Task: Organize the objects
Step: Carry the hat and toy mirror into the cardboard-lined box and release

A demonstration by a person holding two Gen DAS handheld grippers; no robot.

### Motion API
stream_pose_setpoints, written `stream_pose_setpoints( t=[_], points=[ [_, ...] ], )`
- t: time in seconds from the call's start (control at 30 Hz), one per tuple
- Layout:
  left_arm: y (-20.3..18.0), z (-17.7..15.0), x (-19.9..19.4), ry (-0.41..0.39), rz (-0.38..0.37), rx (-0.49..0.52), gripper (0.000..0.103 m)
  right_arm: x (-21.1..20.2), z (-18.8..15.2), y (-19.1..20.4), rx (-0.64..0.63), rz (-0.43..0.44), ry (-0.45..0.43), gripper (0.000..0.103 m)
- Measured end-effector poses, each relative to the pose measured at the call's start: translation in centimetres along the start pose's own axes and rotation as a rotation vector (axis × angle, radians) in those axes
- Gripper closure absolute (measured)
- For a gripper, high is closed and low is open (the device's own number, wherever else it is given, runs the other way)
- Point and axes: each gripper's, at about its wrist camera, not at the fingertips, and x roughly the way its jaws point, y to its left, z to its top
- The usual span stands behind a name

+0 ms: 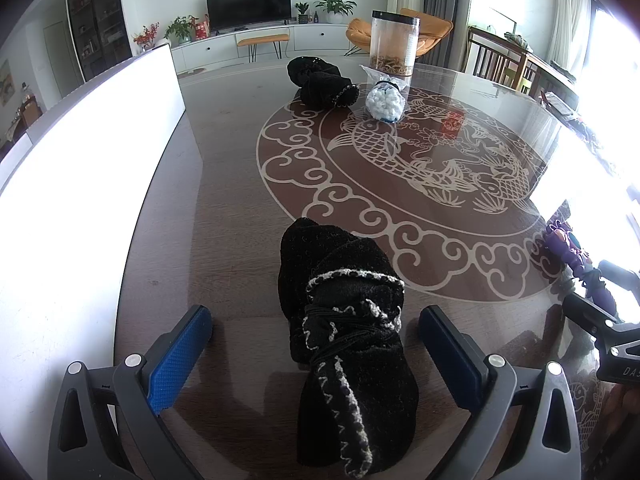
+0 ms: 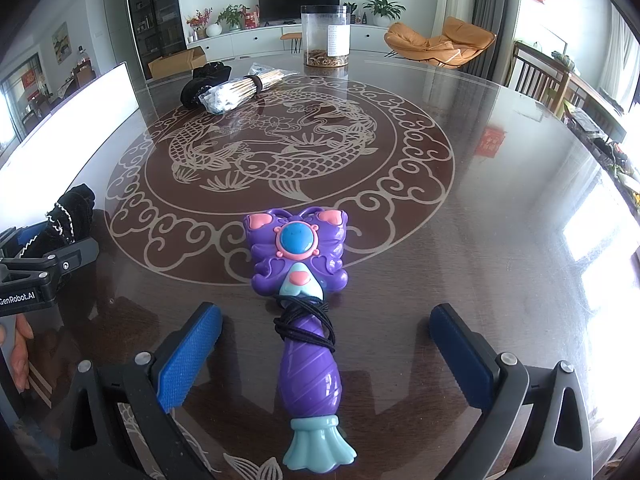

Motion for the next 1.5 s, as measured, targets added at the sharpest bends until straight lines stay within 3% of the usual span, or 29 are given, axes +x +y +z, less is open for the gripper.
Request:
stream_pose_setpoints(
  t=[0.43, 0.5, 0.57, 0.6, 0.63, 0.67, 0.7, 0.8, 0.9, 1.0, 1.1, 1.2, 1.3, 1.4, 1.5],
  points=[
    [0.1, -0.1, -0.2, 0.002, 0.001, 0.001, 0.0, 0.1, 0.0, 0.0, 0.003, 0.012, -0.005, 0.0],
    [0.1, -0.2, -0.4, 0.016, -0.007, 0.013, 0.0, 0.8, 0.3, 0.2, -0.008, 0.018, 0.013, 0.0],
    [-0.2, -0.3, -0.6, 0.051, -0.033, 0.05, 0.0, 1.4, 1.3, 0.2, -0.022, 0.028, 0.087, 0.0],
    [-0.4, -0.2, -0.6, 0.054, -0.038, 0.064, 0.002, 1.6, 1.8, 0.2, -0.029, 0.034, 0.133, 0.004],
    [-0.5, -0.2, -1.2, 0.025, -0.052, 0.082, 0.03, 1.7, 2.4, 0.3, -0.033, 0.037, 0.156, 0.029],
    [-0.8, -0.4, -1.7, 0.002, -0.062, 0.094, 0.067, 1.5, 2.8, 0.4, -0.04, 0.042, 0.149, 0.047],
    [-1.0, -0.3, -1.9, 0.007, -0.07, 0.103, 0.068, 1.3, 3.3, 0.6, -0.047, 0.058, 0.148, 0.059],
    [-0.6, -0.3, -3.3, 0.009, -0.153, 0.071, 0.07, 1.3, 3.8, 0.7, -0.028, 0.068, 0.193, 0.059],
    [0.3, -0.1, -7.2, -0.058, -0.229, 0.019, 0.07, 0.2, 3.0, 0.2, 0.07, 0.137, 0.192, 0.059],
    [1.3, 0.3, -10.9, -0.112, -0.293, -0.017, 0.07, -2.0, 3.0, 0.5, 0.153, 0.167, 0.159, 0.059],
    [3.9, 0.5, -15.5, -0.184, -0.331, -0.061, 0.07, -4.9, 4.5, 2.4, 0.138, 0.205, 0.094, 0.059],
    [8.0, 0.3, -19.9, -0.266, -0.28, -0.102, 0.07, -8.4, 7.1, 5.8, 0.092, 0.272, 0.01, 0.059],
    [13.1, -0.6, -22.6, -0.299, -0.167, -0.151, 0.07, -11.9, 9.5, 10.5, 0.023, 0.363, -0.077, 0.059],
    [18.3, -1.9, -23.5, -0.273, -0.034, -0.217, 0.07, -14.5, 11.1, 15.8, -0.042, 0.489, -0.115, 0.059],
    [23.3, -3.8, -22.5, -0.197, 0.07, -0.303, 0.069, -15.5, 12.0, 21.7, -0.116, 0.642, -0.08, 0.059]
  ],
)
